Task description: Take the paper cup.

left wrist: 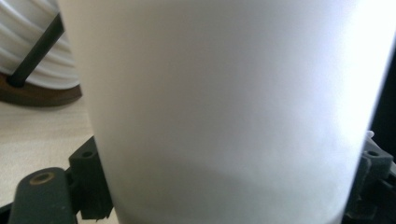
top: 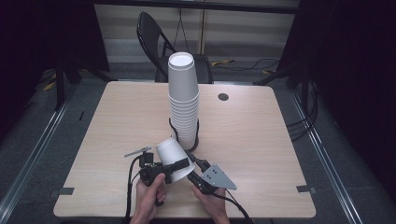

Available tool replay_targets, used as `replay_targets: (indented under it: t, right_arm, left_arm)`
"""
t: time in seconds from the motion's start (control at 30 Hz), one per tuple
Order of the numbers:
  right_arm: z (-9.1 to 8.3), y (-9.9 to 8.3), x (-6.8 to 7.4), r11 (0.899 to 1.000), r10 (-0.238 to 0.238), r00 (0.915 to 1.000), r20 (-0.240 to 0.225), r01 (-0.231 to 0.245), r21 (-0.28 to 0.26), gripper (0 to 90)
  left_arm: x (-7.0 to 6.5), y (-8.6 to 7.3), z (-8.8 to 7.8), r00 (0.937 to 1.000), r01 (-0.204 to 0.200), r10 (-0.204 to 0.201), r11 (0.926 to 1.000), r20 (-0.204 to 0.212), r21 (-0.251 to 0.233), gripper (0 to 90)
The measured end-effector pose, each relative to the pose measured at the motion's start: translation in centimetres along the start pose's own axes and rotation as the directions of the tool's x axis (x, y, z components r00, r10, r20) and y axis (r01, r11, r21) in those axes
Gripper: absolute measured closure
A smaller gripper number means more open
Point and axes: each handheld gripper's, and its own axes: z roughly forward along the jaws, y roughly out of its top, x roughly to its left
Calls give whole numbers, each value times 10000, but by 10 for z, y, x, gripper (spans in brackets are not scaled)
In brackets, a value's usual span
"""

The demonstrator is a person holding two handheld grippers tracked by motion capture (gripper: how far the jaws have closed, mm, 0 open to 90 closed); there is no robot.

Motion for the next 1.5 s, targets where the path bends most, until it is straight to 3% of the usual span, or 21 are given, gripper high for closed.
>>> replay_targets:
  t: [0.2,0.47,0.67,1.03,1.27,1.4,1.5]
  right_arm:
    - [-2,0,-1,9999,-116,9999,-53,116,86,836]
    - [-4,0,-3,9993,50,9999,-96,-47,365,850]
    - [-6,1,-4,9992,139,9999,-83,-136,380,853]
    - [-9,3,-3,9988,257,9995,-166,-250,411,854]
    - [-13,3,-3,9969,274,9996,-99,-266,747,854]
    - [-15,3,-4,9936,437,9990,-73,-427,1041,854]
    - [-18,3,-5,9907,537,9985,-59,-525,1254,855]
  left_arm:
    - [0,3,-1,9993,-372,373,9993,90,-100,112]
    - [-2,9,1,9967,-814,815,9966,43,-156,103]
    - [0,11,2,9962,-830,835,9963,256,-204,95]
    - [-3,20,2,9965,-814,823,9954,166,-496,113]
    - [4,28,2,9966,-808,816,9943,92,-690,136]
    - [5,35,3,9927,-1174,1146,9891,-365,-885,134]
    - [7,40,0,9886,-1502,1484,9821,-246,-1135,141]
